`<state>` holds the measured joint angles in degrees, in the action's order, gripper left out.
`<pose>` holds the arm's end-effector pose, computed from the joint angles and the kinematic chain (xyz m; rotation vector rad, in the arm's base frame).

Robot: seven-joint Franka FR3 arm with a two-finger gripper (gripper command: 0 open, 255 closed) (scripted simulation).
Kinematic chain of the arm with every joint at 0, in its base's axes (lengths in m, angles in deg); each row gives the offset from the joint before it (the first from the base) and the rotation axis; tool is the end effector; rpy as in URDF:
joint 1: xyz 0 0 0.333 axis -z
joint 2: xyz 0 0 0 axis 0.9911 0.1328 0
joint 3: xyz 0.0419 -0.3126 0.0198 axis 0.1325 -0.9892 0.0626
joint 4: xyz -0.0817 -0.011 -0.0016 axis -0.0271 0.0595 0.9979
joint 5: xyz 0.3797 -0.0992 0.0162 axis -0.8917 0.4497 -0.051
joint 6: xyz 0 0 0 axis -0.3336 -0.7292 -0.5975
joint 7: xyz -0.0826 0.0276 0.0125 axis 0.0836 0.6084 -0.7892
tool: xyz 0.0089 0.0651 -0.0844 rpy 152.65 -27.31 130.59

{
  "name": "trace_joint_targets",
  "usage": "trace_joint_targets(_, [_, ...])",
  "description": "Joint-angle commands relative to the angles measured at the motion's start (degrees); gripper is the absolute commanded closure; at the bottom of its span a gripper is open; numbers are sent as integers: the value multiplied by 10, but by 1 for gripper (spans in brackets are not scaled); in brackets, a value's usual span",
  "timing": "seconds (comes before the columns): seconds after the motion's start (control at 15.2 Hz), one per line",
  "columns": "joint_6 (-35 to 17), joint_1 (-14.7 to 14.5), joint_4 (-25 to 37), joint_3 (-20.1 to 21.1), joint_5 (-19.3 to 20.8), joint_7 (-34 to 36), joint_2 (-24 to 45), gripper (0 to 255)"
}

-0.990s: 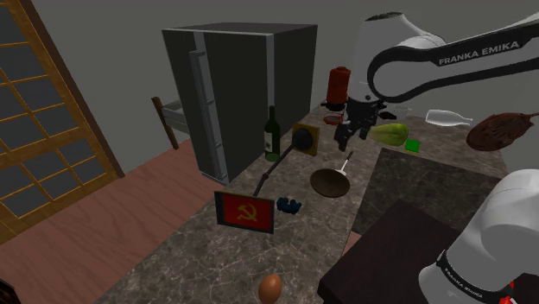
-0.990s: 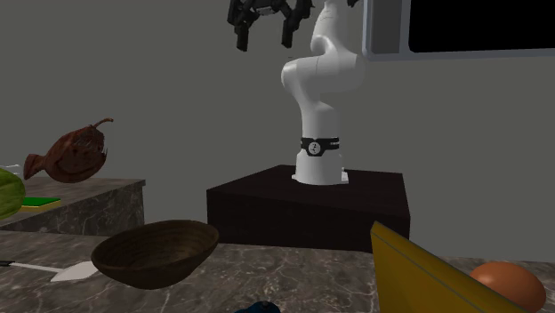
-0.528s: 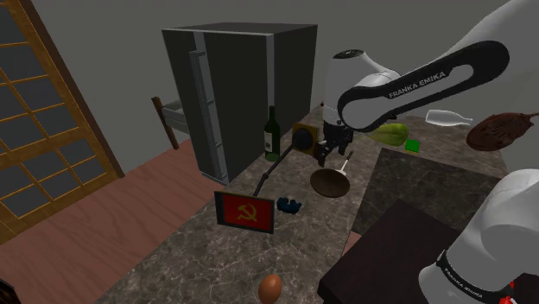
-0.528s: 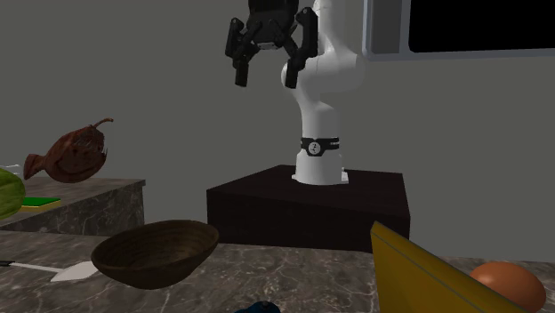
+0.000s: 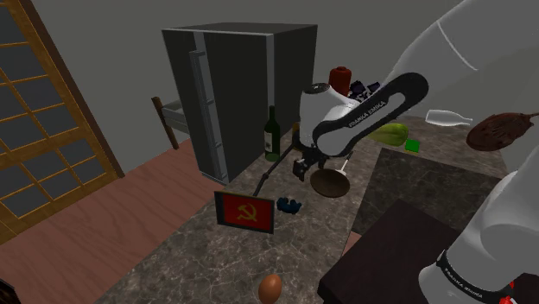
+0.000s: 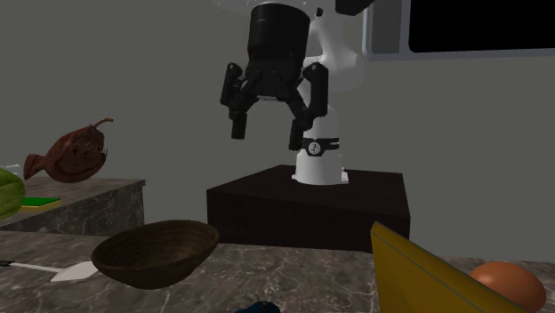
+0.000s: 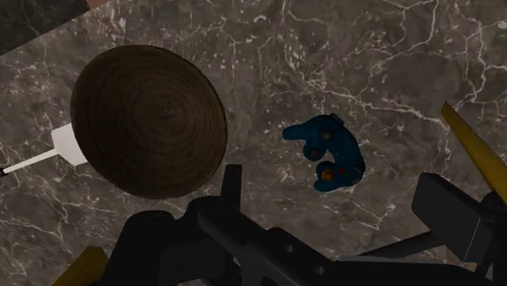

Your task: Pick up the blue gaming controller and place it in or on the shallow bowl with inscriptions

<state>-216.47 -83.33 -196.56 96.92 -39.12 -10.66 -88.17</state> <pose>0.4699 0.0740 0.3086 3.0096 -0.1665 0.0840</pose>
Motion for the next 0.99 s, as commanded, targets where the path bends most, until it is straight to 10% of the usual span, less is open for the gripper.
trace_joint_targets(0.0, [-25,-1,20,3,22,25,48,0])
trace_joint_targets(0.92, [-95,-64,241,-36,129,148,363,0])
